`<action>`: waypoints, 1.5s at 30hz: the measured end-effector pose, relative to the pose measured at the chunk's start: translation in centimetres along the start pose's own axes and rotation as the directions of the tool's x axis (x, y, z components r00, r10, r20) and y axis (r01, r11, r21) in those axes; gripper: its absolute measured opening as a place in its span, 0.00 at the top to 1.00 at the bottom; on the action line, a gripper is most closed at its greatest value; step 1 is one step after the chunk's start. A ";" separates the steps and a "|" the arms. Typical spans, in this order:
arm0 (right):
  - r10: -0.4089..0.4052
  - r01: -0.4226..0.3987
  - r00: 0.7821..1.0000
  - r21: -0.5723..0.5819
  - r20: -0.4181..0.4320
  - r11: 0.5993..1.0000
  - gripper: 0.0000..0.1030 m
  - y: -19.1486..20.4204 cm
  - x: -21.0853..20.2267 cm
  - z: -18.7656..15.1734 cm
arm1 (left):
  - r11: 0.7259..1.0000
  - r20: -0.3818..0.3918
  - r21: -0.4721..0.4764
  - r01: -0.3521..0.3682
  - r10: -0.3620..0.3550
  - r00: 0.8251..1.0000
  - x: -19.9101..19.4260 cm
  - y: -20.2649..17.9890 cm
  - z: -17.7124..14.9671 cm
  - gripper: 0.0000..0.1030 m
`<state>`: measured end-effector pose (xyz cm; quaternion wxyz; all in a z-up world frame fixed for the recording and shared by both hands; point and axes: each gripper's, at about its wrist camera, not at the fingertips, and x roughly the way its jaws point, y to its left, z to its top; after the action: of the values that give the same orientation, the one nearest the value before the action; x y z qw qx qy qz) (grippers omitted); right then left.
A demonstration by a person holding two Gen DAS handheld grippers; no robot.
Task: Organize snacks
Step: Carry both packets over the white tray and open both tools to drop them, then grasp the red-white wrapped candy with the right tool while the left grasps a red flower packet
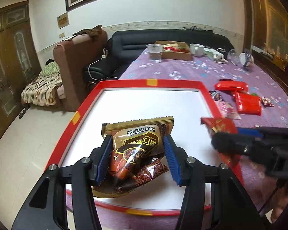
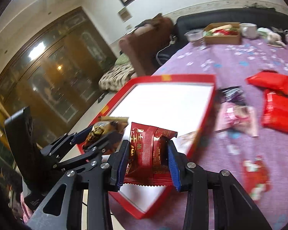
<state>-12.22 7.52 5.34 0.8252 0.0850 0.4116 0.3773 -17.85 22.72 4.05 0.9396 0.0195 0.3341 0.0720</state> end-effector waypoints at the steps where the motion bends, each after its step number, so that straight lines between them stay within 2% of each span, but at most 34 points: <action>1: 0.000 0.000 1.000 -0.005 -0.006 1.000 0.62 0.3 0.4 -0.2 | 1.000 0.000 -0.003 -0.005 0.005 1.000 0.0 0.3 0.0 0.49; 6: -0.001 0.000 1.000 -0.019 -0.032 1.000 0.59 1.1 2.0 -0.7 | 0.998 -0.009 -0.022 -0.057 0.057 0.998 0.5 1.6 -0.2 0.48; 9: -0.006 0.005 1.000 -0.022 -0.031 1.000 0.58 1.1 2.2 -0.7 | 0.993 0.010 -0.023 -0.118 0.118 0.993 0.4 1.9 -0.2 0.48; 12: 0.005 -0.005 1.000 -0.008 -0.016 1.000 0.54 0.6 1.5 -0.6 | 0.989 0.026 -0.018 -0.144 0.144 0.989 0.2 1.9 0.0 0.39; 17: -0.009 0.008 0.999 0.025 0.043 1.000 0.53 -1.2 -0.9 -0.5 | 0.996 0.050 0.016 -0.087 0.086 0.995 -0.6 0.4 0.2 0.38; 21: -0.054 0.045 0.994 0.098 0.098 0.994 0.53 -4.8 -3.7 -0.4 | 0.998 0.061 0.068 -0.014 0.010 0.998 -1.5 -2.0 0.1 0.38; 23: -0.081 0.063 0.989 0.139 0.125 0.988 0.46 -6.6 -5.3 -0.4 | 0.994 0.061 0.102 0.036 -0.043 0.997 -1.9 -3.7 0.2 0.38; 26: -0.142 0.107 0.976 0.207 0.165 0.972 0.43 -10.2 -8.0 -0.7 | 0.985 0.056 0.148 0.090 -0.100 0.993 -2.5 -5.7 0.3 0.38; 33: -0.296 0.204 0.936 0.394 0.190 0.896 0.41 -18.6 -13.8 -0.7 | 0.949 -0.013 0.228 0.218 -0.221 0.975 -2.6 -11.5 0.6 0.38; 37: -0.394 0.264 0.904 0.506 0.168 0.821 0.40 -23.4 -16.8 -0.4 | 0.930 -0.063 0.237 0.283 -0.276 0.959 -2.2 -14.7 1.3 0.33; 40: -0.437 0.292 0.890 0.574 0.130 0.765 0.40 -26.7 -17.8 0.1 | 0.923 -0.062 0.259 0.284 -0.277 0.959 -1.8 -16.3 1.8 0.27; 42: -0.451 0.308 0.887 0.603 0.097 0.736 0.40 -28.5 -17.9 0.3 | 0.922 -0.062 0.275 0.273 -0.267 0.962 -1.5 -17.1 2.1 0.26; 44: -0.420 0.286 0.906 0.657 0.051 0.697 0.40 -30.2 -17.4 0.5 | 0.919 -0.055 0.280 0.278 -0.274 0.960 -1.2 -17.5 2.4 0.26; 45: -0.382 0.251 0.923 0.689 0.040 0.680 0.40 -31.0 -16.9 0.6 | 0.918 -0.052 0.284 0.278 -0.275 0.960 -1.0 -17.8 2.5 0.26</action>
<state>-1.00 -25.81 2.10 0.8248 0.3379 0.4512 0.0447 -14.91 5.01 5.12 0.9255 0.1084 0.3457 -0.1106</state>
